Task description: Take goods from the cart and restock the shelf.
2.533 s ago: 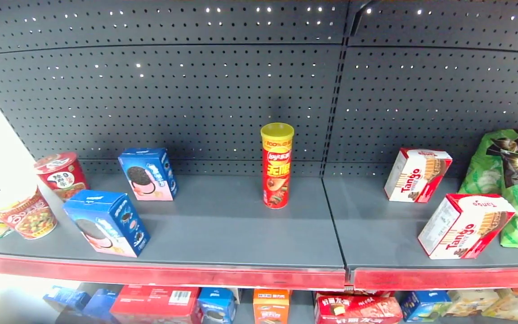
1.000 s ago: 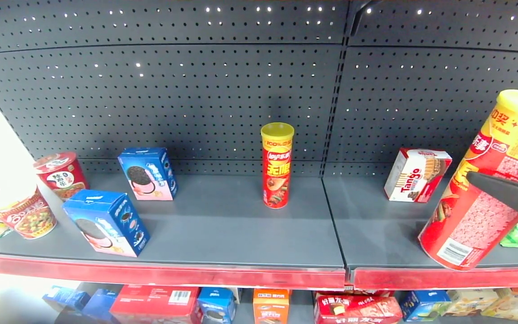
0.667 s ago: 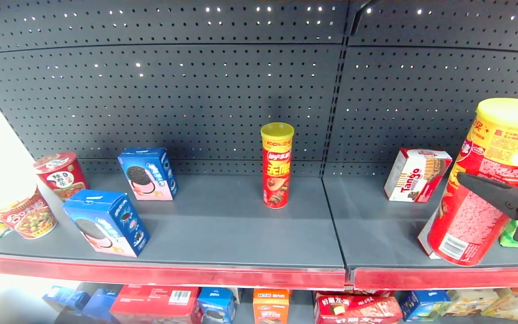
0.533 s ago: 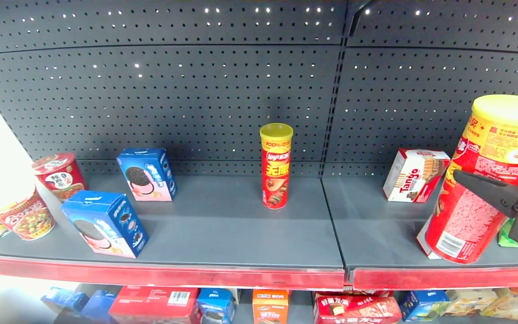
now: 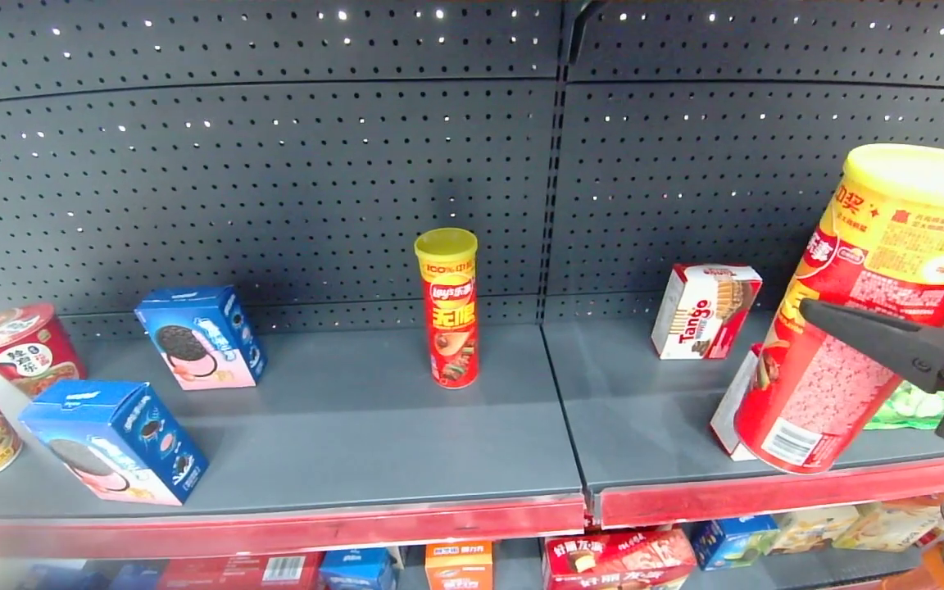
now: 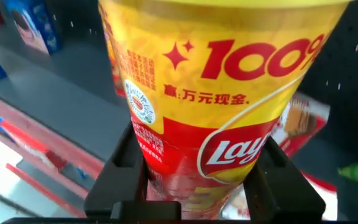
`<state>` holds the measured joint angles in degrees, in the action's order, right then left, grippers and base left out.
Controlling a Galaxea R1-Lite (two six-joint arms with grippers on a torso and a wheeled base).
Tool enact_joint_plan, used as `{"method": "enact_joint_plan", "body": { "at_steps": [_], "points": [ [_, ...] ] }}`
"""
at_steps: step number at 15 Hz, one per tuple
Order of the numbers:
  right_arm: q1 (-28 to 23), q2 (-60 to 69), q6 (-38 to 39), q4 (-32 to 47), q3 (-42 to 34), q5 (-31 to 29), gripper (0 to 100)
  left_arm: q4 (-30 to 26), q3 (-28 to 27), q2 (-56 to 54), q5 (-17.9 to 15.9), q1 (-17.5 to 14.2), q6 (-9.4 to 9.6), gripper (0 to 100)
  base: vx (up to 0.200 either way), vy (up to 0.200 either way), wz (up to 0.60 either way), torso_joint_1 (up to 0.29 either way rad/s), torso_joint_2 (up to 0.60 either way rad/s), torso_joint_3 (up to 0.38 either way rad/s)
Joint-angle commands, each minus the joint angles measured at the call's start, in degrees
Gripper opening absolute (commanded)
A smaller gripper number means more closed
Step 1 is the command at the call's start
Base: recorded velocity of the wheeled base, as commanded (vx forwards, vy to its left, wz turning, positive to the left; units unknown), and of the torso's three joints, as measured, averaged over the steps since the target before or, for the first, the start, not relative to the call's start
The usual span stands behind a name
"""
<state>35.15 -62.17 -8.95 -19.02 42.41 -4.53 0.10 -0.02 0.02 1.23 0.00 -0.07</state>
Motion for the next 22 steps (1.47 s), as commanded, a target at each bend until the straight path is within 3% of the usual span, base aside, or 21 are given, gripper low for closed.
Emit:
{"method": "enact_joint_plan", "body": {
  "at_steps": [1,4,9,10,11,12,13,15,17,18,20,21,22],
  "points": [
    [0.6,-2.7,0.0,-0.1,3.0,0.1,0,0.0,0.0,0.0,-0.1,0.0,0.16,100,0.0,0.0,0.0,0.0,0.0,0.0],
    [0.9,-8.1,0.3,-0.1,6.3,0.1,0,0.0,-0.1,0.1,-1.9,0.2,1.13,100,0.0,0.0,0.0,0.0,0.0,0.0],
    [0.4,-10.2,0.3,0.0,2.5,-0.9,0,0.0,-0.1,0.1,-2.5,0.2,1.66,100,0.0,0.0,0.0,0.0,0.0,0.0],
    [0.3,-10.2,0.3,0.0,2.1,-1.6,0,0.5,-3.8,1.4,-4.5,0.4,1.92,100,0.0,0.0,0.0,0.0,0.0,0.0],
    [0.2,-10.3,0.3,0.0,2.4,-1.8,0,-0.1,-16.9,12.2,-7.3,2.2,0.25,100,0.0,0.0,0.0,0.0,0.0,0.0],
    [0.1,-10.6,0.3,0.0,2.6,-1.8,0,0.8,-21.2,20.2,-7.4,2.3,-2.56,100,0.0,0.0,0.0,0.0,0.0,0.0],
    [-0.1,-10.7,0.3,-0.3,2.4,-1.7,0,5.2,-25.8,29.2,-8.0,2.5,-4.59,100,0.0,0.0,0.0,0.0,0.0,0.0],
    [-0.1,-10.9,0.3,-0.3,4.0,-1.6,0,9.6,-26.9,38.9,-12.0,7.4,-2.48,100,0.0,0.0,0.0,0.0,0.0,0.0],
    [-0.1,-11.2,0.3,-0.3,5.4,-1.6,0,14.8,-26.3,45.0,-14.8,11.0,-2.21,100,0.0,0.0,0.0,0.0,0.0,0.0],
    [-0.1,-11.1,0.3,-0.6,5.2,-1.5,0,17.1,-26.1,47.0,-18.2,10.5,-2.39,100,0.0,0.0,0.0,0.0,0.0,0.0],
    [-0.5,-11.0,0.3,-3.0,3.9,-1.4,0,18.0,-27.6,47.6,-28.8,9.1,-3.53,100,0.0,0.0,0.0,0.0,0.0,0.0],
    [-0.8,-10.3,0.3,-3.7,3.0,-1.1,0,17.4,-28.6,48.8,-31.2,9.2,-3.97,100,0.0,0.0,0.0,0.0,0.0,0.0],
    [-0.8,-8.9,0.3,-3.6,2.1,-1.1,0,17.8,-28.7,51.3,-31.3,9.3,-3.44,100,0.0,0.0,0.0,0.0,0.0,0.0]
  ]
}}
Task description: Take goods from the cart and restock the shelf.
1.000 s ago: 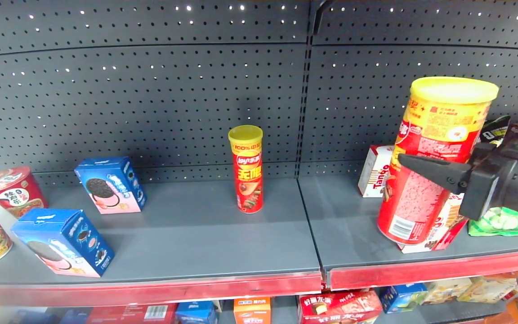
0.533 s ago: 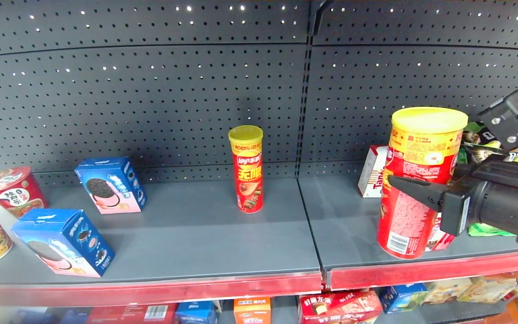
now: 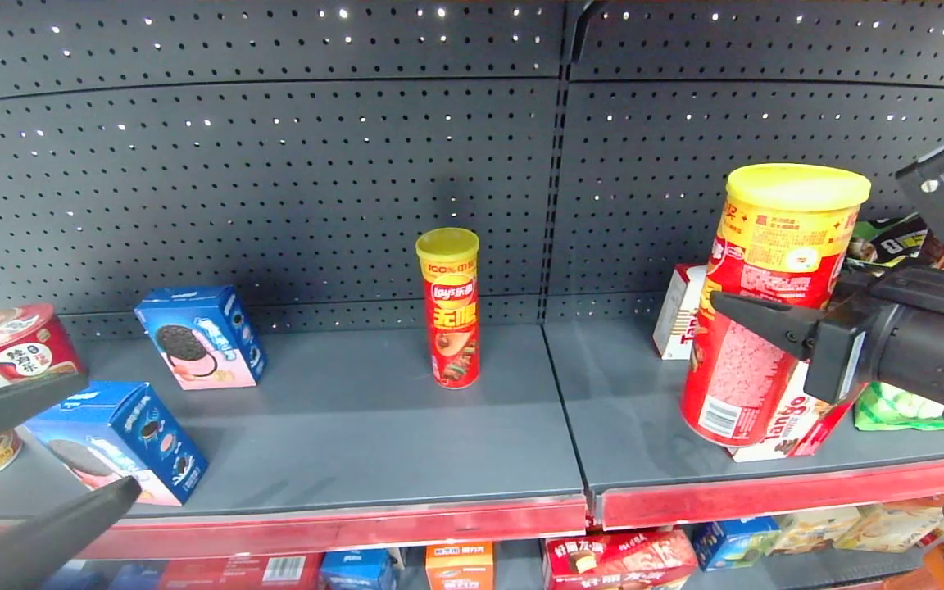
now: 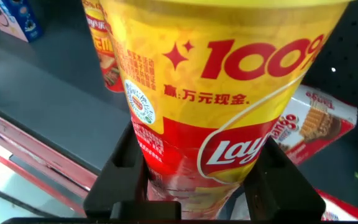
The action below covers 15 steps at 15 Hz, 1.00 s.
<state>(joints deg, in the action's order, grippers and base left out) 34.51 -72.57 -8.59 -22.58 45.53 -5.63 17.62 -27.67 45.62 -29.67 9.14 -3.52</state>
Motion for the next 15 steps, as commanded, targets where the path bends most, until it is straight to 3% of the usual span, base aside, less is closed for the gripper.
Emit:
{"method": "enact_joint_plan", "body": {
  "at_steps": [1,2,4,6,8,10,12,15],
  "points": [
    [-0.1,3.0,0.0,0.3,-2.3,0.0,0,1.3,-1.5,8.4,-0.6,0.3,1.5,100,0.0,0.0,0.0,0.0,0.0,0.0],
    [-0.2,4.5,0.1,0.3,-4.0,0.0,0,4.2,-2.3,12.1,-1.1,0.3,2.38,100,0.0,0.0,0.0,0.0,0.0,0.0],
    [-0.6,6.1,0.1,0.2,-5.5,0.3,0,9.8,-3.2,19.2,-1.3,0.3,2.38,100,0.0,0.0,0.0,0.0,0.0,0.0],
    [-1.0,6.1,0.1,0.2,-5.1,1.6,0,10.7,-3.7,22.1,-2.5,1.6,2.38,100,0.0,0.0,0.0,0.0,0.0,0.0],
    [-1.0,6.0,0.1,0.1,-4.8,1.7,0,10.9,-4.2,25.5,-7.5,1.8,2.38,100,0.0,0.0,0.0,0.0,0.0,0.0],
    [-1.0,5.9,0.1,0.1,-4.8,1.7,0,13.0,-5.8,31.7,-9.3,2.1,2.64,100,0.0,0.0,0.0,0.0,0.0,0.0],
    [-1.6,5.9,0.1,0.1,-4.8,1.7,0,21.6,-7.2,40.2,-12.0,2.0,2.47,100,0.0,0.0,0.0,0.0,0.0,0.0],
    [-2.7,6.0,0.1,0.0,-4.8,1.7,0,23.7,-12.9,45.3,-11.5,2.8,2.12,100,0.0,0.0,0.0,0.0,0.0,0.0]
  ]
}}
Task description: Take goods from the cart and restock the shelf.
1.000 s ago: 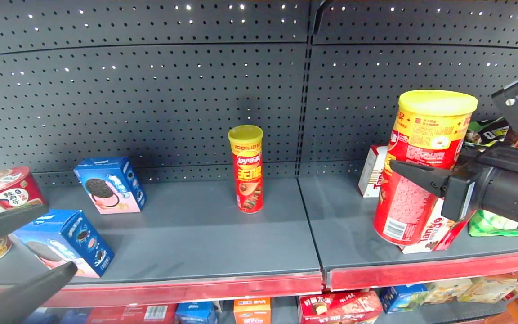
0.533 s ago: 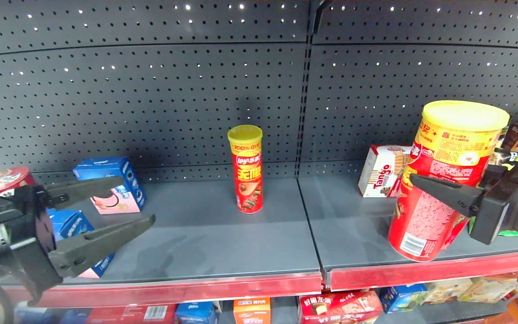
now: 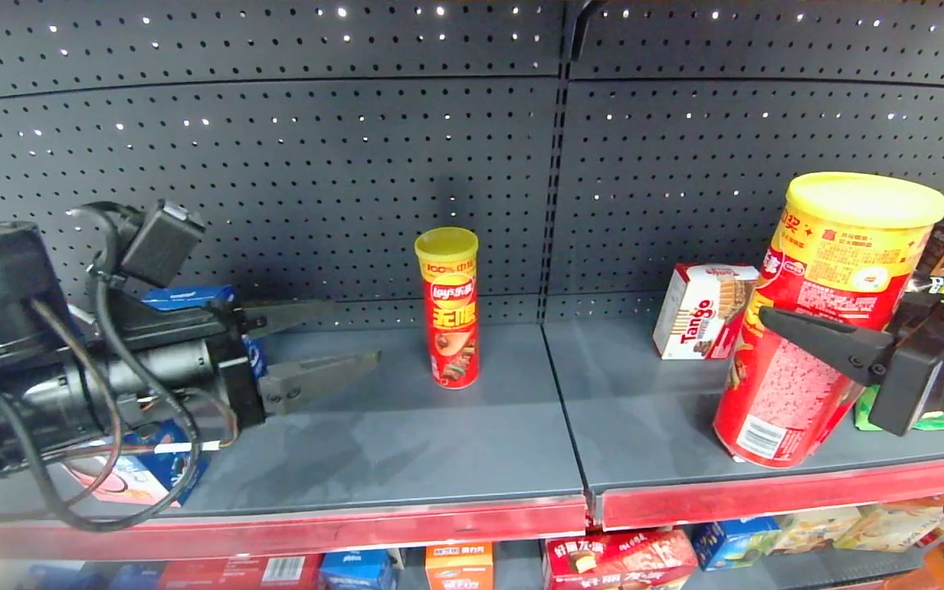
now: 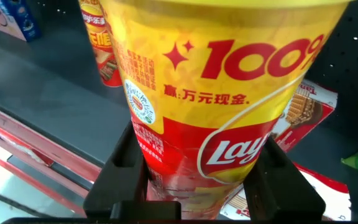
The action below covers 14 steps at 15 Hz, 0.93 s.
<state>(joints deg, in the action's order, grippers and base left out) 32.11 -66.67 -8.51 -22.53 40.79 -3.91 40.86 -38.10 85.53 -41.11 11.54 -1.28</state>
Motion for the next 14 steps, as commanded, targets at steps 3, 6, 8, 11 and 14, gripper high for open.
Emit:
{"method": "enact_joint_plan", "body": {
  "at_steps": [3,6,8,11,14],
  "points": [
    [-0.6,0.0,-0.1,-0.1,-0.1,0.8,0,0.4,-4.9,8.6,-0.1,0.4,-0.13,100,0.0,0.0,0.0,0.0,0.0,0.0],
    [-0.7,-0.5,-0.1,-0.1,0.3,2.6,0,0.5,-7.0,12.1,-0.3,0.5,-0.04,100,0.0,0.0,0.0,0.0,0.0,0.0],
    [-0.7,-0.6,-0.1,-0.1,0.2,2.9,0,0.6,-9.9,15.1,-0.3,0.5,0.14,100,0.0,0.0,0.0,0.0,0.0,0.0],
    [-0.8,-1.4,-0.1,-0.1,0.3,3.5,0,0.5,-15.8,20.3,-0.3,1.7,0.14,100,0.0,0.0,0.0,0.0,0.0,0.0],
    [-0.8,-3.4,-0.1,-0.9,1.5,4.1,0,0.6,-17.5,23.4,-0.3,1.8,0.23,100,0.0,0.0,0.0,0.0,0.0,0.0]
  ]
}}
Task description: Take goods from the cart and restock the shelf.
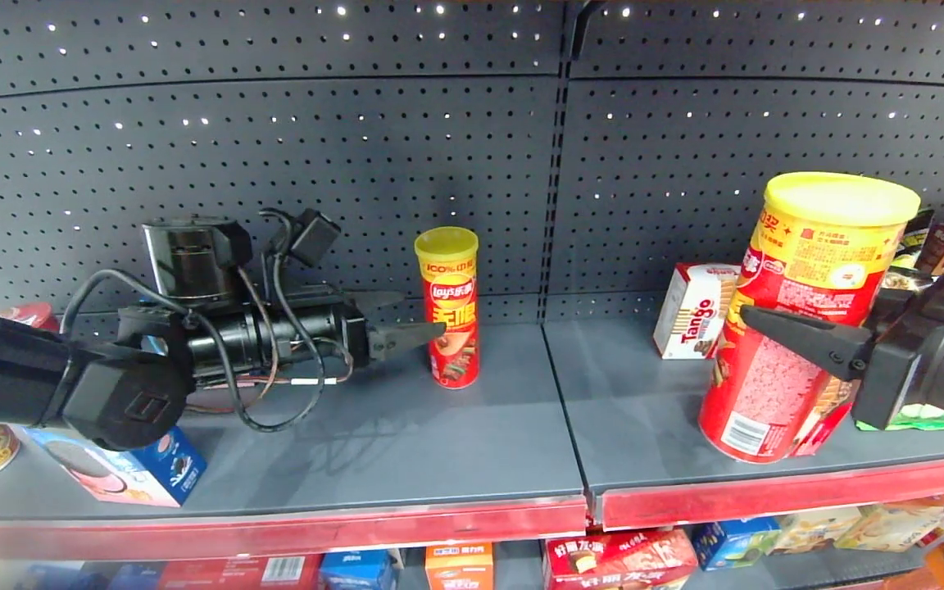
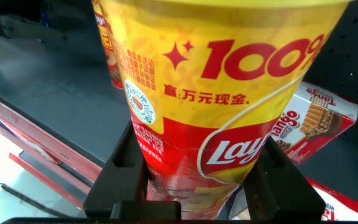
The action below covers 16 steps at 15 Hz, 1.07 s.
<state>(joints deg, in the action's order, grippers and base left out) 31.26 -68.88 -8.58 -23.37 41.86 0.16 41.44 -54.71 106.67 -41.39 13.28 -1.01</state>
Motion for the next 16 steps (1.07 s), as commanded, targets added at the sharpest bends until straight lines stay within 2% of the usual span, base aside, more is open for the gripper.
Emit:
{"method": "enact_joint_plan", "body": {
  "at_steps": [1,16],
  "points": [
    [0.0,-2.7,0.0,-0.3,1.6,0.1,0,0.1,-2.7,4.0,0.0,0.1,-0.04,100,0.0,0.0,0.0,0.0,0.0,0.0],
    [0.2,-5.0,-0.2,-1.0,2.9,0.9,0,-0.1,-18.5,15.1,-0.1,-0.5,-0.22,100,0.0,0.0,0.0,0.0,0.0,0.0]
  ]
}}
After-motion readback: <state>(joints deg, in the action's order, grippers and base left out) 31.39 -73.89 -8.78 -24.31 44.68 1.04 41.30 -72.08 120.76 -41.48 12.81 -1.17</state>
